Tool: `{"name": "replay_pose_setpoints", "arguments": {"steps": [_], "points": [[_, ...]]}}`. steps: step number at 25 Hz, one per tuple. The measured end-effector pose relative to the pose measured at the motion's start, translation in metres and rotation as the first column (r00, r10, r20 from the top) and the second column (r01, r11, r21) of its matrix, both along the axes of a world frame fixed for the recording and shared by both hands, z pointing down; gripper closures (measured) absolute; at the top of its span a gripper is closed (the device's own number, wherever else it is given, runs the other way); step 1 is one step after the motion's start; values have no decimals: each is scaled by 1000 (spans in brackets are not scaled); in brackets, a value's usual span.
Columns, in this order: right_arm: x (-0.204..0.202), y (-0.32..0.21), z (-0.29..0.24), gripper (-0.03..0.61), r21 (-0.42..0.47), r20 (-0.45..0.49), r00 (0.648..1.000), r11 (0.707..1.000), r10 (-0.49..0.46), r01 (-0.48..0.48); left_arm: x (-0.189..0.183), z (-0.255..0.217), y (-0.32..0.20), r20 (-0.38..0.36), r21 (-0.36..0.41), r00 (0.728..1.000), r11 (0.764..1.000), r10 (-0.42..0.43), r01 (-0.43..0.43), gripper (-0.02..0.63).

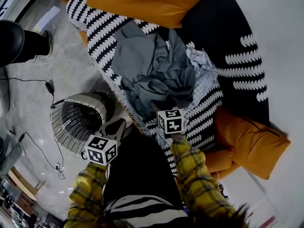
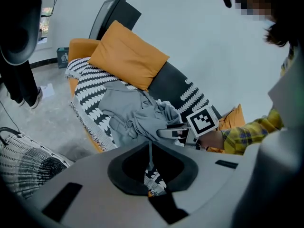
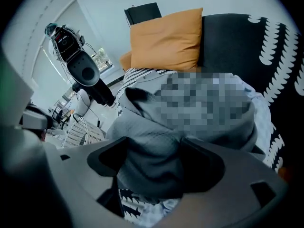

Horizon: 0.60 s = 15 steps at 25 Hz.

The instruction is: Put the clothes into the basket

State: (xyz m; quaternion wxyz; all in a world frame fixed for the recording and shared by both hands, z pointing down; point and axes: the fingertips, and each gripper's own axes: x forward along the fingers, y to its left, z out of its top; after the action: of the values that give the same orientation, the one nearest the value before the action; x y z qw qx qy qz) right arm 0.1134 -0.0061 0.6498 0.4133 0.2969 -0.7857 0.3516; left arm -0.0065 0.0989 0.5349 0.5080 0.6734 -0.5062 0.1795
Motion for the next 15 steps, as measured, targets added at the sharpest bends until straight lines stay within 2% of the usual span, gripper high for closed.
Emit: {"name": "replay_pose_setpoints", "arguments": {"steps": [5,15], "points": [[-9,-8,15,232,-6,-37,999,1000,6,-6,-10,8,-3,16,-10,1000,1000,-8,8,584],[-9,-18,50,241,4,-180,984,1000,-14,15,-18,22,3,19,-17,998,998,-63,64,584]]}}
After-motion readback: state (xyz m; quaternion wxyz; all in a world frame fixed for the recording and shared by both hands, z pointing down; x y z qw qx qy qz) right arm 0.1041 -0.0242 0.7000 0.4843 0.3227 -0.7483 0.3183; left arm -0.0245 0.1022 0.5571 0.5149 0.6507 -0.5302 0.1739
